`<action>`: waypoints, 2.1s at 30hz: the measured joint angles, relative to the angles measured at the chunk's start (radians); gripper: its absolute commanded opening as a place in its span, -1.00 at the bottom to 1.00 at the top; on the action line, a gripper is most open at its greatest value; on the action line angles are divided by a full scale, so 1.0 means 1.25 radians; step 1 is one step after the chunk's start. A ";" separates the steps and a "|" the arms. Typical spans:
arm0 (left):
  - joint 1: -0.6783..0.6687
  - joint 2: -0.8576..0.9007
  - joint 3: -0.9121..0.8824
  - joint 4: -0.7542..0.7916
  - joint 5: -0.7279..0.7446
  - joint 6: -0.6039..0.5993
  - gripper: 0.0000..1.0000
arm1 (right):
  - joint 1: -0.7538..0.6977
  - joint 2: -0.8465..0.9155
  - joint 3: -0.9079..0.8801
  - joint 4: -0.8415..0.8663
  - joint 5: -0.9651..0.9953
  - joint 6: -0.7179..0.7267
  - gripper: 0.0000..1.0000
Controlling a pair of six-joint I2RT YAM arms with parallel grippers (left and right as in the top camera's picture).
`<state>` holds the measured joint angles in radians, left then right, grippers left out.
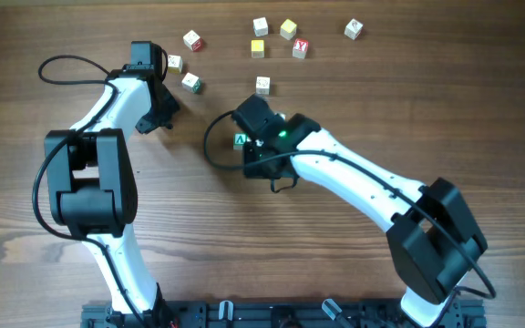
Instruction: Form a horizontal line
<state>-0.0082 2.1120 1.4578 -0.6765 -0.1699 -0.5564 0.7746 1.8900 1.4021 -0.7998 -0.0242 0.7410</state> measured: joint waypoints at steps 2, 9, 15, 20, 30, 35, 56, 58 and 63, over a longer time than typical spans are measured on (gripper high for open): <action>0.000 0.000 0.000 0.001 0.002 0.000 -0.82 | 0.013 -0.001 -0.009 0.011 0.023 0.003 -0.92; 0.000 0.000 0.000 0.003 0.003 0.000 -0.82 | 0.027 -0.005 -0.125 0.112 0.068 0.027 -0.91; 0.000 0.000 0.000 0.003 0.003 0.000 -0.82 | -0.001 -0.005 -0.147 0.194 0.110 0.059 -0.91; 0.000 0.000 0.000 0.003 0.003 0.000 -0.82 | -0.004 0.001 -0.147 0.218 0.116 0.059 -0.92; 0.000 0.000 0.000 0.003 0.003 0.000 -0.82 | -0.010 0.009 -0.147 0.259 0.115 0.035 -0.91; 0.000 0.000 0.000 0.003 0.003 0.000 -0.83 | -0.010 0.030 -0.147 0.261 0.115 0.015 -0.92; 0.000 0.000 0.000 0.003 0.003 0.000 -0.83 | -0.027 0.053 -0.147 0.291 0.109 0.010 -0.92; 0.000 0.000 0.000 0.003 0.003 0.000 -0.83 | -0.027 0.053 -0.148 0.292 0.109 0.010 -0.91; 0.000 0.000 0.000 0.003 0.003 0.000 -0.83 | -0.027 0.053 -0.148 0.294 0.109 0.010 -0.91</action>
<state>-0.0082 2.1120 1.4578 -0.6731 -0.1665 -0.5564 0.7406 1.9564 1.2175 -0.4328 0.1120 0.7536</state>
